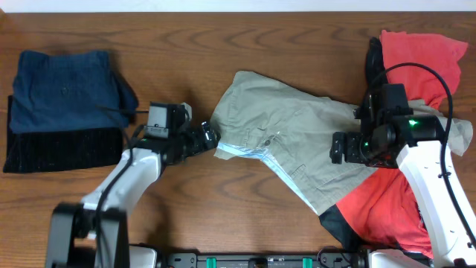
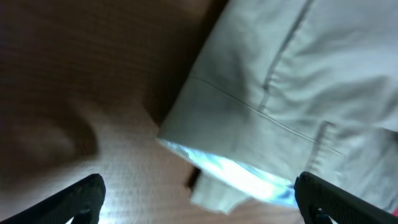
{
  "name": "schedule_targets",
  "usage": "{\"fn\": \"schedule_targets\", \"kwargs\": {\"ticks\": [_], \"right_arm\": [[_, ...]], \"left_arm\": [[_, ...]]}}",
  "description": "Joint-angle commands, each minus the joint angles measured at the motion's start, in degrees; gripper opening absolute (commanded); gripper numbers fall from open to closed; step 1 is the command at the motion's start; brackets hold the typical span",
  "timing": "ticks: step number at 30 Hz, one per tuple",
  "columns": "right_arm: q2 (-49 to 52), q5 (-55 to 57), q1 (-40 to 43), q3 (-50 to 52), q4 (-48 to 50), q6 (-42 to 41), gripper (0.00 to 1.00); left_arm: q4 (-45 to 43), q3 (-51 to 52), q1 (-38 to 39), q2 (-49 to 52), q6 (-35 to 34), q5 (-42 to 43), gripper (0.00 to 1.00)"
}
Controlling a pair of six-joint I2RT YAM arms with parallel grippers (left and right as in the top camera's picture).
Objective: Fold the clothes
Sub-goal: 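Grasp the shorts' waistband with the left gripper and lift it up-left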
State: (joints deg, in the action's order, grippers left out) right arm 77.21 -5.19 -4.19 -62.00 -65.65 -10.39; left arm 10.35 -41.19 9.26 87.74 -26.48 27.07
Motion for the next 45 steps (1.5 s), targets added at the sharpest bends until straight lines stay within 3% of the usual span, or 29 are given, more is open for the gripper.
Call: {"fn": "schedule_targets", "kwargs": {"ticks": [1, 3, 5, 6, 7, 8, 10, 14, 18, 21, 25, 31, 38, 40, 43, 44, 45], "right_arm": [[-0.07, -0.2, 0.52, -0.79, -0.15, -1.66, 0.99], [-0.07, -0.2, 0.52, -0.79, -0.17, -1.64, 0.99], [-0.07, -0.2, 0.52, -0.79, -0.17, -1.77, 0.99], [-0.07, -0.2, 0.52, -0.79, -0.17, -1.81, 0.99], [-0.07, -0.2, 0.52, -0.79, -0.17, -1.84, 0.99], [-0.07, -0.2, 0.52, -0.79, -0.15, -1.84, 0.99], [-0.07, -0.2, 0.52, -0.79, -0.15, -2.1, 0.99], [-0.07, -0.17, 0.52, -0.79, -0.15, -2.47, 0.99], [-0.07, -0.17, 0.52, -0.79, -0.07, -2.47, 0.99], [-0.07, -0.2, 0.52, -0.79, 0.09, -2.51, 0.99], [-0.07, -0.2, 0.52, -0.79, 0.09, -2.47, 0.99], [-0.04, 1.33, 0.55, -0.79, 0.31, -2.45, 0.99], [0.15, 1.31, 0.52, -0.79, 1.25, -2.05, 0.98], [0.83, 1.31, 0.52, -0.76, 1.18, -0.72, 0.9], [3.13, 0.85, 0.46, -0.7, 1.44, 0.72, 0.46], [4.2, 0.15, 0.46, -0.61, 1.73, 1.31, 0.25], [5.25, -0.57, 0.46, -0.5, 2.05, 1.75, 0.16]], "left_arm": [[-2.82, -1.05, 0.83, 4.26, -3.23, 0.85, 0.99], [-5.27, -1.03, 1.2, 6.62, -3.23, 0.85, 0.96], [-7.78, -1.05, 1.57, 8.52, -3.23, 0.85, 0.86], [-9.09, -1.05, 1.75, 9.22, -3.23, 0.85, 0.75], [-10.88, -1.05, 1.97, 9.81, -3.28, 0.92, 0.55], [-12.72, -1.05, 2.12, 10.19, -3.89, 1.05, 0.29], [-16.76, -1.05, 2.47, 10.29, -7.1, 1.33, 0.06], [-30.62, -1.16, 2.67, 9.9, -13.0, 8.31, 0.06], [-43.41, -5.79, 2.67, 9.55, -21.79, 9.6, 0.06], [-44.44, -14.62, 3.26, 9.55, -23.74, 11.93, 0.06], [-36.81, -26.4, 4.74, 9.55, -18.49, 13.03, 0.06], [-10.45, -44.54, 2.32, 9.55, -2.27, 12.09, 0.06], [0.74, -57.31, -5.03, 9.55, -1.18, 13.11, 0.06], [3.23, -58.55, -6.45, 9.55, -1.16, 14.82, 0.06], [5.66, -58.71, -7.69, 9.55, -0.2, 14.97, 0.06], [6.4, -58.71, -8.0, 9.55, 1.33, 14.93, 0.06], [6.82, -58.71, -8.15, 9.55, 2.25, 14.82, 0.06]]}}
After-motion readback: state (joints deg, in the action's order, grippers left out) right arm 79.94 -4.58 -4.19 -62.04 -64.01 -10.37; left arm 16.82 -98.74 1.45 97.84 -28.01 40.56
